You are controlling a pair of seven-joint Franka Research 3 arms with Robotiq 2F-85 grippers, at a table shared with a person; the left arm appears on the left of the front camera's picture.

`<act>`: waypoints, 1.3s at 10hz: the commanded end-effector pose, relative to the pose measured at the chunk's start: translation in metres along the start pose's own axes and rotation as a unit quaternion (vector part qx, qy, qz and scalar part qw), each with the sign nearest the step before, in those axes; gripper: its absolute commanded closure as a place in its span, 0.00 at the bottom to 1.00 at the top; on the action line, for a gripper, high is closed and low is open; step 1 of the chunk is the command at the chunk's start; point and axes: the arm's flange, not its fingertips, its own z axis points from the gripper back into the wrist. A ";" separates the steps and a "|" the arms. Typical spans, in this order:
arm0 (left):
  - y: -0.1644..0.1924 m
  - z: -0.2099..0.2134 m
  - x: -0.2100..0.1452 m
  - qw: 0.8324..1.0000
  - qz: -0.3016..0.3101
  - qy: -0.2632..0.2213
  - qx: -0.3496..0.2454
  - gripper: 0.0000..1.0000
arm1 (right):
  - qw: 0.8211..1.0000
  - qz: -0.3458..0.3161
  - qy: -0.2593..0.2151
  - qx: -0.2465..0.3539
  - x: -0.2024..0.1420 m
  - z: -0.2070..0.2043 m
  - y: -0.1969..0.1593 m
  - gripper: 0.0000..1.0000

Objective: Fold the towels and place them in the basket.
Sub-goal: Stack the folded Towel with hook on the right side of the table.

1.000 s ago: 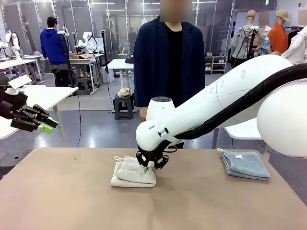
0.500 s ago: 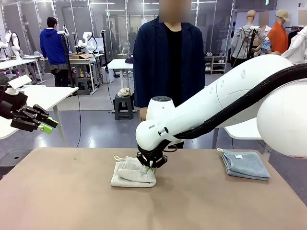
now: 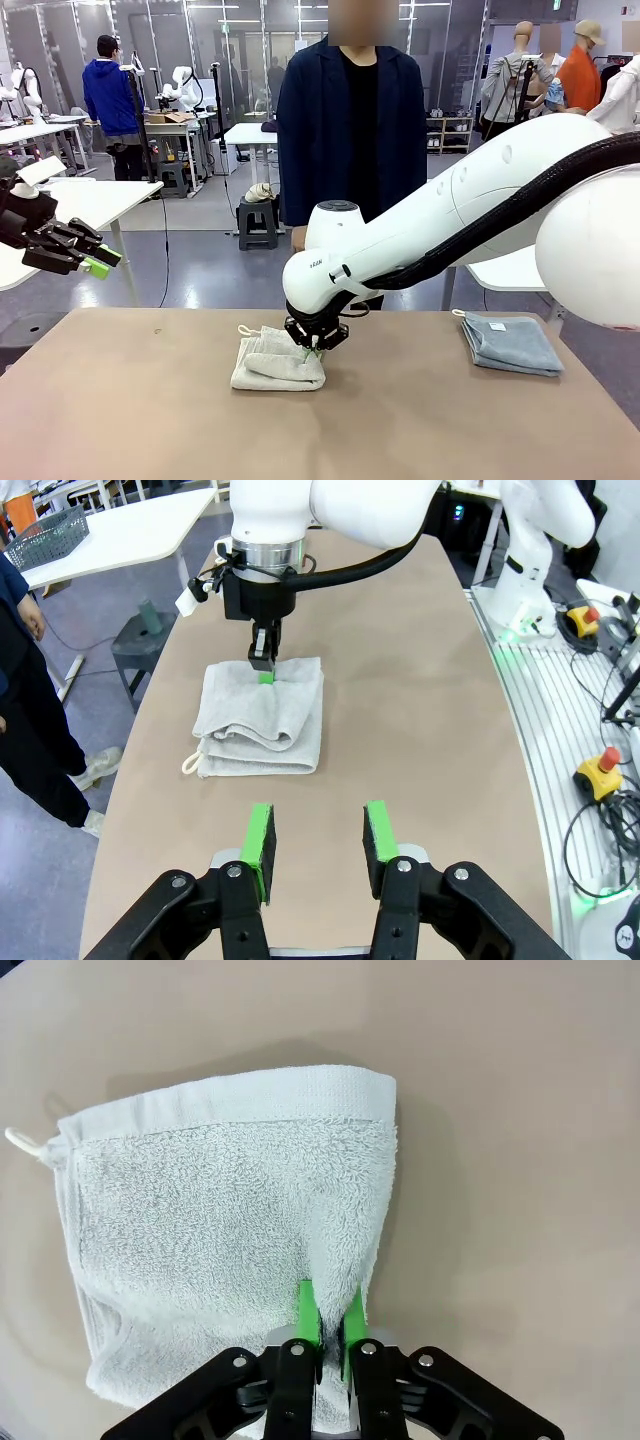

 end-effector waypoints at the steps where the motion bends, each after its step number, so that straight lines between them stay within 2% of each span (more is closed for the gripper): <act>1: -0.001 0.001 0.000 1.000 -0.004 -0.002 -0.001 0.53 | 0.996 0.019 -0.073 -0.040 -0.002 0.009 0.002 0.89; 3: -0.001 0.001 0.000 1.000 -0.004 -0.002 -0.001 0.53 | 0.991 0.063 -0.107 -0.048 0.001 0.058 -0.028 0.89; 4: -0.001 0.001 0.000 1.000 -0.004 -0.002 -0.001 0.53 | 0.982 0.090 -0.155 -0.067 -0.001 0.085 -0.049 0.89; 5: -0.001 0.001 0.000 1.000 -0.004 -0.002 -0.001 0.53 | 0.977 0.085 -0.172 -0.093 -0.002 0.108 -0.072 0.89; 6: -0.001 0.001 0.000 1.000 -0.004 -0.002 -0.001 0.53 | 0.976 0.069 -0.174 -0.114 -0.001 0.130 -0.100 0.89; 8: -0.001 0.001 0.000 1.000 -0.004 -0.002 -0.001 0.53 | 0.970 0.095 -0.183 -0.131 0.005 0.163 -0.154 0.89; 10: -0.001 0.001 0.000 1.000 -0.004 -0.002 -0.001 0.53 | 0.972 0.074 -0.187 -0.118 0.019 0.186 -0.219 0.89; 13: -0.001 0.001 0.000 1.000 -0.004 -0.002 -0.001 0.53 | 0.976 0.069 -0.185 -0.091 0.033 0.201 -0.267 0.89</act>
